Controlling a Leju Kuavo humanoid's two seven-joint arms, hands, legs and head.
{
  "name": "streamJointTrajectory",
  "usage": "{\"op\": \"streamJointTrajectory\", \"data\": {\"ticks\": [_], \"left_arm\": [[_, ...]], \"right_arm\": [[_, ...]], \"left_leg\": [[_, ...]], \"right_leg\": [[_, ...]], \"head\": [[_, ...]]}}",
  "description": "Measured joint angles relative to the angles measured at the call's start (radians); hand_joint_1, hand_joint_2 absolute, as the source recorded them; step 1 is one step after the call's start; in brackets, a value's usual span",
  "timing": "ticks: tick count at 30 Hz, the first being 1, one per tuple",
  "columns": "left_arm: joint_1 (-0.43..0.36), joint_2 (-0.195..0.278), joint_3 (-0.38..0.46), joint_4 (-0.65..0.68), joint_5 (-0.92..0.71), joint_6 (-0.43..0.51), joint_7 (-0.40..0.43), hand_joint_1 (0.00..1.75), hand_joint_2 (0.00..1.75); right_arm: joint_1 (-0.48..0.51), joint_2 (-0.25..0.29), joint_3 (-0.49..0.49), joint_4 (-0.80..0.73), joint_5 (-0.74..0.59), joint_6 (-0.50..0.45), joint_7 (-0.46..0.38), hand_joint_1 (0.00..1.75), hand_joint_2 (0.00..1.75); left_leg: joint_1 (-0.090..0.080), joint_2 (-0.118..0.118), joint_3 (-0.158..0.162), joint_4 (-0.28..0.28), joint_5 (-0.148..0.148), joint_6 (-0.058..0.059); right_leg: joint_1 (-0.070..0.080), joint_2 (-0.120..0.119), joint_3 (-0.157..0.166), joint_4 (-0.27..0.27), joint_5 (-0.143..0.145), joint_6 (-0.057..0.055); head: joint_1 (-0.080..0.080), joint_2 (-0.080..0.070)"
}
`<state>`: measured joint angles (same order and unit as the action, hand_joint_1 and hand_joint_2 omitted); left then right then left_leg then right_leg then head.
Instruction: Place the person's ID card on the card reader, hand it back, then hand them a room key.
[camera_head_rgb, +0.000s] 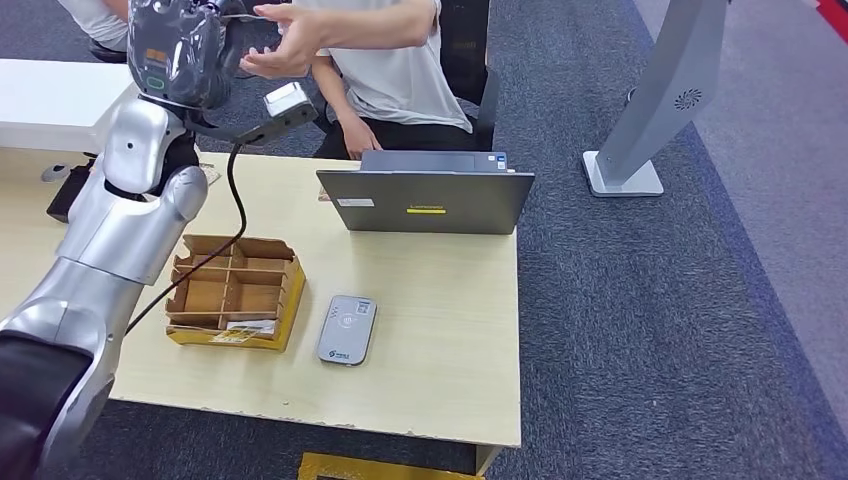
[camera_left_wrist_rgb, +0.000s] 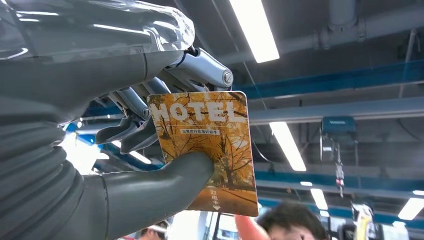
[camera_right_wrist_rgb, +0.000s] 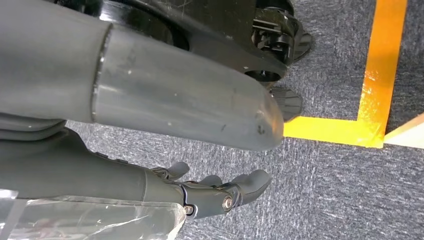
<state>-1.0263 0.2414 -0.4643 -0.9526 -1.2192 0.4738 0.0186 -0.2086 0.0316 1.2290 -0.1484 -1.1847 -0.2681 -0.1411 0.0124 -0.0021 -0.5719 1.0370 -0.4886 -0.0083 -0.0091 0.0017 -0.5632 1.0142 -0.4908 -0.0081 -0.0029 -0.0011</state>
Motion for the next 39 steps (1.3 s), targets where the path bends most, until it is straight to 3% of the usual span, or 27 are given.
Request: {"op": "streamJointTrajectory", "data": {"ticks": [19, 23, 39], "left_arm": [[-0.043, 0.002, 0.000, 0.188, -0.028, -0.015, 0.061, 1.75, 1.75], [-0.042, 0.001, 0.000, 0.212, -0.033, -0.011, 0.073, 0.00, 1.75], [-0.040, 0.002, 0.040, 0.248, -0.022, 0.007, 0.082, 0.00, 1.75]], "right_arm": [[0.009, 0.010, 0.018, 0.000, -0.006, 0.004, -0.011, 0.00, 0.00], [0.009, 0.010, 0.018, 0.000, -0.010, 0.007, -0.011, 0.00, 0.00], [0.006, 0.010, 0.019, 0.000, -0.012, 0.009, -0.010, 0.00, 0.00]], "left_leg": [[0.000, 0.003, -0.003, 0.000, 0.000, 0.000], [0.000, 0.003, -0.005, 0.000, 0.000, 0.000], [0.000, 0.003, -0.005, 0.000, 0.000, 0.000]], "right_leg": [[0.000, 0.004, -0.004, 0.000, 0.000, 0.000], [0.000, 0.004, -0.006, 0.000, 0.000, 0.000], [0.000, 0.003, -0.005, 0.000, 0.001, 0.000]], "head": [[0.000, 0.000], [0.000, 0.000], [0.000, 0.000]]}}
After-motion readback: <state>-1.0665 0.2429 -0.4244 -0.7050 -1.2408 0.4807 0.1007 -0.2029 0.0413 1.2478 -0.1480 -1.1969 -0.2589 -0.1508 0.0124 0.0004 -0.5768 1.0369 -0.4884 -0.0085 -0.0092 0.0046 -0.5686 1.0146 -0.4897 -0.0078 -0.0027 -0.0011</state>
